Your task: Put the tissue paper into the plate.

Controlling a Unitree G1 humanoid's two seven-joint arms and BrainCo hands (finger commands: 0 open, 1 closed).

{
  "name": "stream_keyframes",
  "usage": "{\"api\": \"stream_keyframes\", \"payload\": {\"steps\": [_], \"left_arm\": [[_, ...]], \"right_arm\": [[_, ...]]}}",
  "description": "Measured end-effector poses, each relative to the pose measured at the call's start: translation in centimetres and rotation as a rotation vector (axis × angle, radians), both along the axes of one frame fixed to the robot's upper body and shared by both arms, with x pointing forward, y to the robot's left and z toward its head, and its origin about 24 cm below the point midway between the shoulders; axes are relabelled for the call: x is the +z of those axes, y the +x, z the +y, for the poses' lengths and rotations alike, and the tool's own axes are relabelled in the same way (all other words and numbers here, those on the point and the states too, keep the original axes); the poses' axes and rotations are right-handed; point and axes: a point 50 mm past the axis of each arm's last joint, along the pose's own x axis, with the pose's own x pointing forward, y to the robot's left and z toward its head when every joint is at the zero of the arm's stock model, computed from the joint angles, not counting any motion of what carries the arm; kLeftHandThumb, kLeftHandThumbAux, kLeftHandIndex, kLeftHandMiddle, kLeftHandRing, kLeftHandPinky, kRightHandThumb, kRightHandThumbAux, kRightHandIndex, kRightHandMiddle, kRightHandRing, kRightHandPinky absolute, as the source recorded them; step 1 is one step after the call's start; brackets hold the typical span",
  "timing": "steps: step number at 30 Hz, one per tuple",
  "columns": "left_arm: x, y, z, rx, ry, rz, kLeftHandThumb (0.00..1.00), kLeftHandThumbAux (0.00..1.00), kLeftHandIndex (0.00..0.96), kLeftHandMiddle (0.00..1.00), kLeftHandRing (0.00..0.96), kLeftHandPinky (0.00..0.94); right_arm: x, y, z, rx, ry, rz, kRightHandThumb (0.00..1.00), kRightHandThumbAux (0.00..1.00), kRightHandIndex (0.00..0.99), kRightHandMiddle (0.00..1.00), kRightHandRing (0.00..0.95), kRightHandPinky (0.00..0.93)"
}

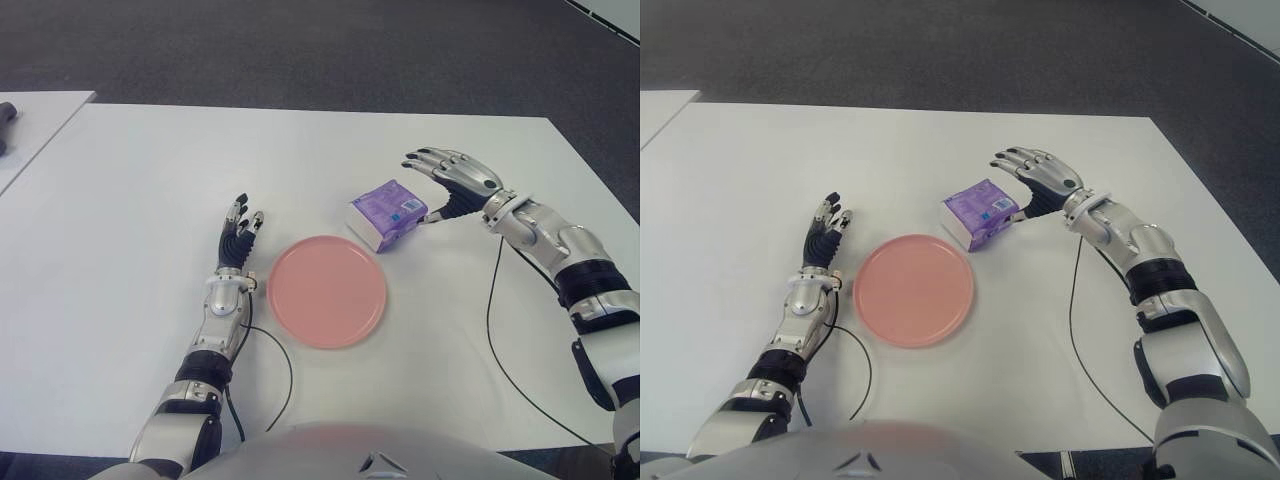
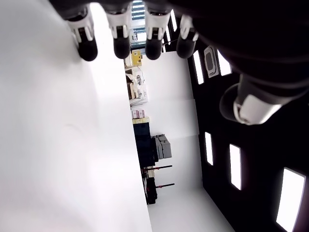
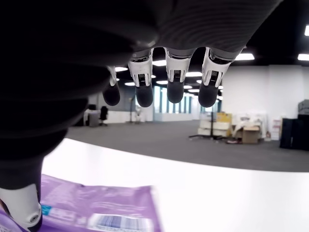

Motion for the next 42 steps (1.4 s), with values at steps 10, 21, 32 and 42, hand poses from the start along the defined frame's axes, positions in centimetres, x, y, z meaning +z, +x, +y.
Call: {"api": "stream_keyframes", "payload": {"steps": [10, 21, 32, 42], "left_arm": [[-0.1, -0.1, 0.0, 0.006, -0.003, 0.000, 0.000, 0.456, 0.000, 0.000, 0.000, 0.000], [0.0, 0.0, -0.2, 0.012, -0.008, -0.003, 0.000, 0.455, 0.000, 0.000, 0.000, 0.000], [-0.1, -0.1, -0.2, 0.014, -0.008, 0.000, 0.000, 0.454, 0.000, 0.000, 0.000, 0.000], [-0.1, -0.1, -0.3, 0.017, -0.010, 0.000, 0.000, 0.457, 0.000, 0.000, 0.000, 0.000]], "right_arm": [[-0.3, 1.1, 1.2, -0.003, 0.019, 0.018, 0.164, 0.638, 0.000, 0.016, 0.005, 0.031], [0.9, 2.4, 3.7, 0.032, 0.078, 0.004, 0.159, 0.617, 0.000, 0.000, 0.000, 0.006], [-0.7, 2.8, 3.9, 0.013, 0.052, 0.064, 0.158, 0.562, 0.000, 0.005, 0.000, 0.000], [-2.0, 2.6, 3.8, 0.031, 0.006, 0.103, 0.148, 0.544, 0.000, 0.012, 0.000, 0.000]]}}
